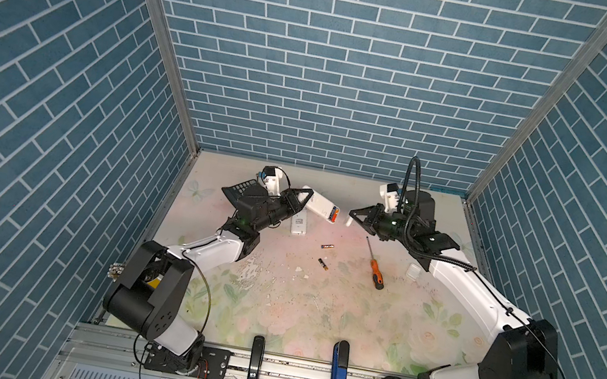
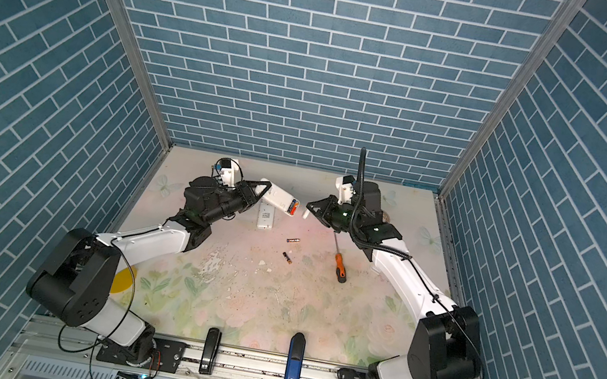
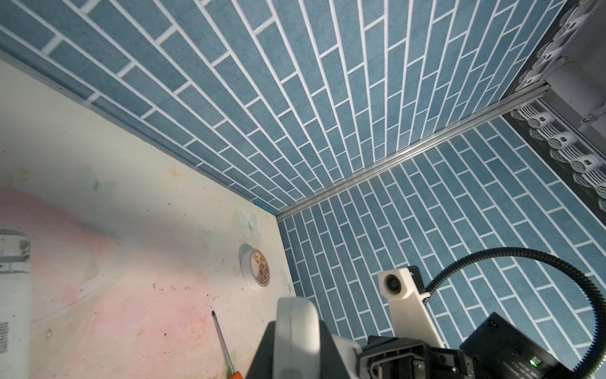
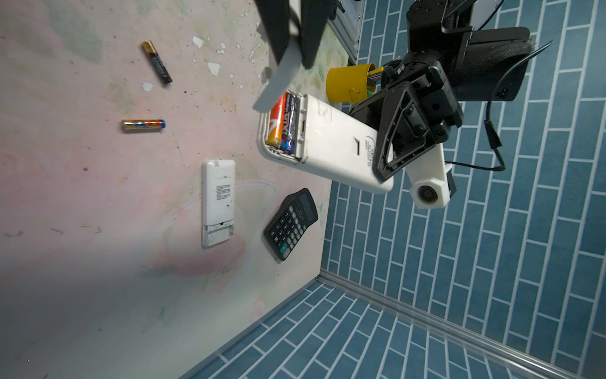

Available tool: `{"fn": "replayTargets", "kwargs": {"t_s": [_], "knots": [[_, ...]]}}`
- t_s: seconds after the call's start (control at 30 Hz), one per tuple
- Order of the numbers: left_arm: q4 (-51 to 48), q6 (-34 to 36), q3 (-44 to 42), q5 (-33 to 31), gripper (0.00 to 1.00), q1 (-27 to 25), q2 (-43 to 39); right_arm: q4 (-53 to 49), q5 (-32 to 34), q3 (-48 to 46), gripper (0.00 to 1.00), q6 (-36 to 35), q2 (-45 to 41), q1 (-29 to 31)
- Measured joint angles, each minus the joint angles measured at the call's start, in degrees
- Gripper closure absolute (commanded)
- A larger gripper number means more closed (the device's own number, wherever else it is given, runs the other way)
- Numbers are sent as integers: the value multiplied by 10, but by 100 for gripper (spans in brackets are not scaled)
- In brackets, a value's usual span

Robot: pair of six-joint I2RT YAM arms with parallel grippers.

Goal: Unload the batteries from the remote control

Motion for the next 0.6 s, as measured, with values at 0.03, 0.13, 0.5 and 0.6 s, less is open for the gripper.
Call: {"fn": "replayTargets", "kwargs": {"t_s": [0.03,0.13,0.5,0.6], "knots": [[0,0,-6,-2,100,0,-2,-9,3,7,100,-10,0,-7],[-4,0,-42,-14,100,1,-22,-39,17,34,100,-45,13,-26],[-119,26,-162,-113,100,-33,-221,-98,95,110,100,-135,234,-30],[-151,32,-178,-142,100,-50,-257,-119,116,129,100,-145,277,-28]]}}
